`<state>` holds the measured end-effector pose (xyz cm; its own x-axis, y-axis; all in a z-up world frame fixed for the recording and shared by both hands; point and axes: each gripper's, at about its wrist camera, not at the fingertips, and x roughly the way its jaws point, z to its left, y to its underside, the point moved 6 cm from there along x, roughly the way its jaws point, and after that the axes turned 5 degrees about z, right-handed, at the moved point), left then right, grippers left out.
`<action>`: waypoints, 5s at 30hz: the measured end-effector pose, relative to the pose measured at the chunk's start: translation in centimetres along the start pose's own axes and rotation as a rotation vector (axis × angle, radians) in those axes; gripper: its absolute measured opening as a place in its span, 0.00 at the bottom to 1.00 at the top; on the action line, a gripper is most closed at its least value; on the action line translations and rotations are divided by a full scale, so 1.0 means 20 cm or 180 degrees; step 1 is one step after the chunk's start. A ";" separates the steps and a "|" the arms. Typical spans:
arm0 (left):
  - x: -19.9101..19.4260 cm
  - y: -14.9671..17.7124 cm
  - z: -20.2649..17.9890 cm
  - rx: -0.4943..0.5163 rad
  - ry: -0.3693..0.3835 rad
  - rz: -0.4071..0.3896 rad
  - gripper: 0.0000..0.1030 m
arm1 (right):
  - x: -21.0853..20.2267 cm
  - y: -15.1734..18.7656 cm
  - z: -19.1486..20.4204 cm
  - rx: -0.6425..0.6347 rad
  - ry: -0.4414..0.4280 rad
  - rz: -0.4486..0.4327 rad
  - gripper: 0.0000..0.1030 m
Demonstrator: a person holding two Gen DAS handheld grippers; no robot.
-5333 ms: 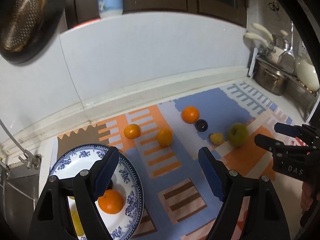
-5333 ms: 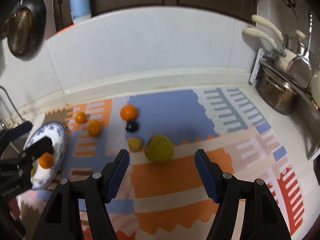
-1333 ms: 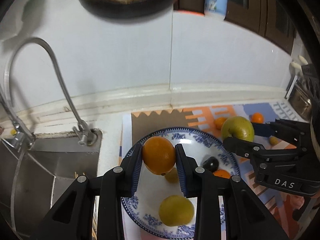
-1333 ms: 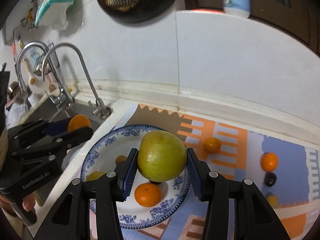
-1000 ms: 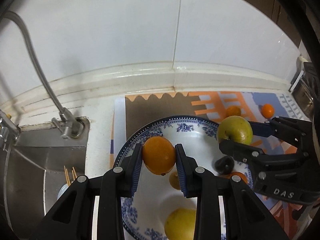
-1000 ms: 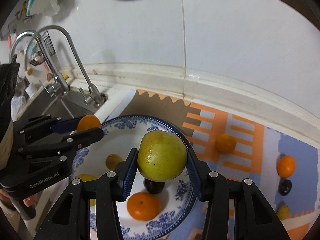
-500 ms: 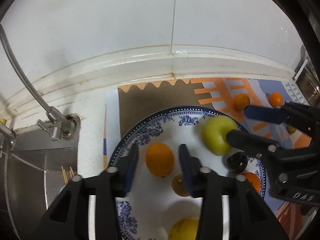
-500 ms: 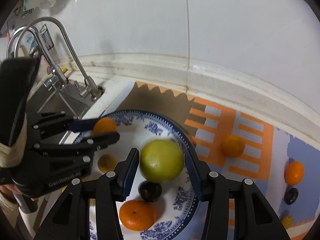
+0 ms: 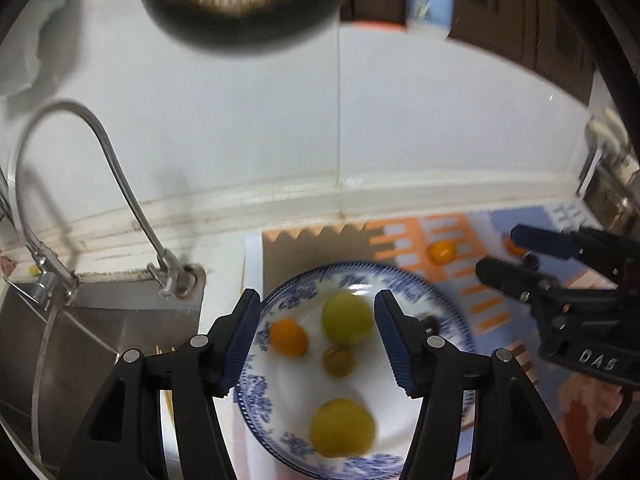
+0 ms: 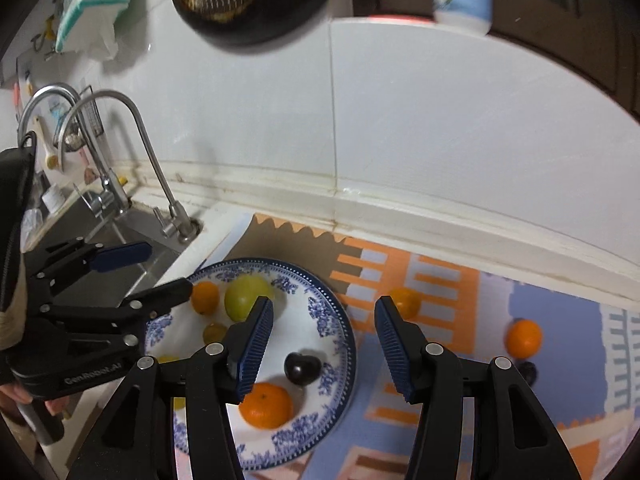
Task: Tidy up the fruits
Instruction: 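Lower both fruits onto the plate and open both tools to release them, then move both open tools back toward the remaining fruits on the mat, then grasp a mandarin with the left tool while the right tool grasps an orange, then carry both held fruits over the plate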
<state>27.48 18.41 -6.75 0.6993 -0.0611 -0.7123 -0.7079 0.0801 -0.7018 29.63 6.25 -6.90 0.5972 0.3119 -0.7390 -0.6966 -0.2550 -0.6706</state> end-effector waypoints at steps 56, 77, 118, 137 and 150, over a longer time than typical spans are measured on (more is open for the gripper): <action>0.67 -0.33 -0.69 0.0556 0.0582 0.1329 0.72 | 0.21 0.07 -1.03 0.0804 0.0476 0.1469 0.67; 0.89 -0.19 -0.71 0.0330 0.0789 0.1735 0.34 | 0.47 0.17 -1.01 0.0873 0.0358 0.1745 0.49; 0.11 -0.25 -0.46 0.0319 0.0779 0.0736 0.34 | -0.06 -0.03 -0.36 0.0078 -0.0085 0.0783 0.40; 0.02 -0.05 -0.08 0.0037 0.0472 0.0841 0.33 | 0.05 -0.04 0.06 -0.0300 -0.0388 0.0827 0.40; 0.11 0.15 0.11 -0.0042 0.0309 0.1124 0.33 | 0.20 -0.01 0.27 -0.0471 -0.0532 0.1043 0.40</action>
<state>27.09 20.80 -10.32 0.3992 -0.1261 -0.9082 -0.9057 0.1003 -0.4120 30.06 12.52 -9.39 0.2713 0.3336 -0.9028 -0.7674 -0.4912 -0.4121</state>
